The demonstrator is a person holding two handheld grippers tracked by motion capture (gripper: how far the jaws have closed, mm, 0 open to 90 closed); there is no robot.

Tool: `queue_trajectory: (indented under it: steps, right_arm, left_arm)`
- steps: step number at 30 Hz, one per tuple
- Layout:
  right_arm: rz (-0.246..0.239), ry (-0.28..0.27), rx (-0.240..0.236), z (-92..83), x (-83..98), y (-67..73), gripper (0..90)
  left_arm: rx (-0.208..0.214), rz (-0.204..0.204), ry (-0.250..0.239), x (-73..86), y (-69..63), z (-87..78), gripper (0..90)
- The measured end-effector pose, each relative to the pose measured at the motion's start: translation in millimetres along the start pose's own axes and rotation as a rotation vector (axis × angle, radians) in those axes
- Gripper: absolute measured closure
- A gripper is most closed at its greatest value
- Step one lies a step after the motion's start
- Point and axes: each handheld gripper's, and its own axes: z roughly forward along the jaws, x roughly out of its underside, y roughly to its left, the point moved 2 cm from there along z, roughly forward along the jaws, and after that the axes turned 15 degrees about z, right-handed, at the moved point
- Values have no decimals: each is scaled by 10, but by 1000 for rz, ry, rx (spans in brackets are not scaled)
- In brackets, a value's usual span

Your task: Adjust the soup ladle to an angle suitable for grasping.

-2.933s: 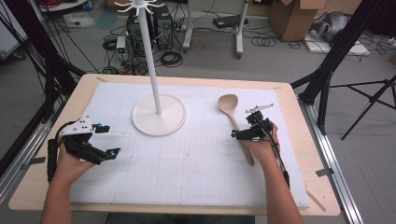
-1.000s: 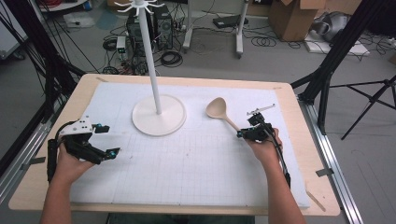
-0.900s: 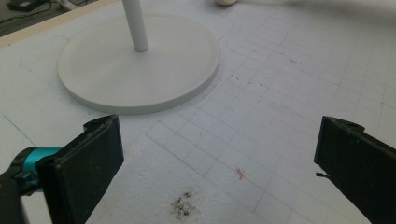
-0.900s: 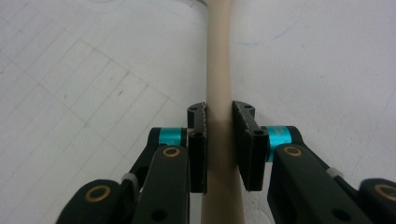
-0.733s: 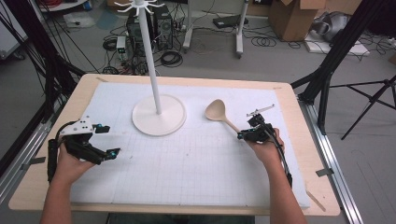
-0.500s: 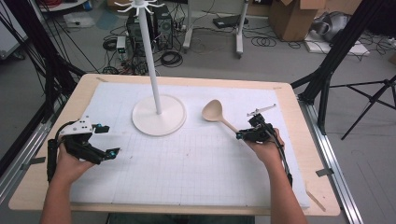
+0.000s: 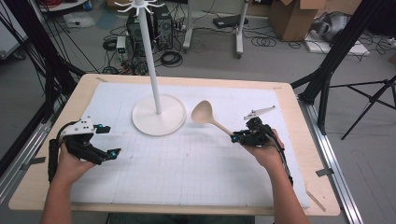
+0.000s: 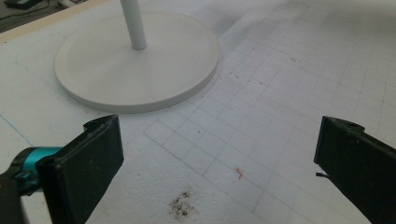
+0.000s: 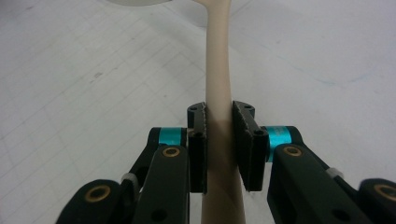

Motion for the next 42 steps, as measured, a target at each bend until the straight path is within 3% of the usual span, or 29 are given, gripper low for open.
queue_trajectory:
  steps: [3,6,9,16,24,33,35,42]
  right_arm:
    - [-64,11,-1,11,11,96,772]
    - [-72,10,-4,18,12,120,771]
    - [-136,5,-33,34,13,182,771]
    - [-164,12,-47,75,12,294,770]
    - [-210,19,-96,134,5,441,770]
    - [-304,86,-185,465,-28,726,769]
    - [-332,120,-219,630,-42,843,769]
    - [-368,156,-253,912,-56,1010,768]
  left_arm:
    - [1,-1,4,3,0,2,18]
    - [1,-1,5,10,5,4,17]
    - [2,-2,5,16,9,1,17]
    - [4,-1,4,9,4,0,18]
    - [8,0,8,8,1,5,18]
    - [6,0,3,8,7,-19,18]
    - [5,0,3,9,9,-22,18]
    - [9,1,4,10,4,-17,18]
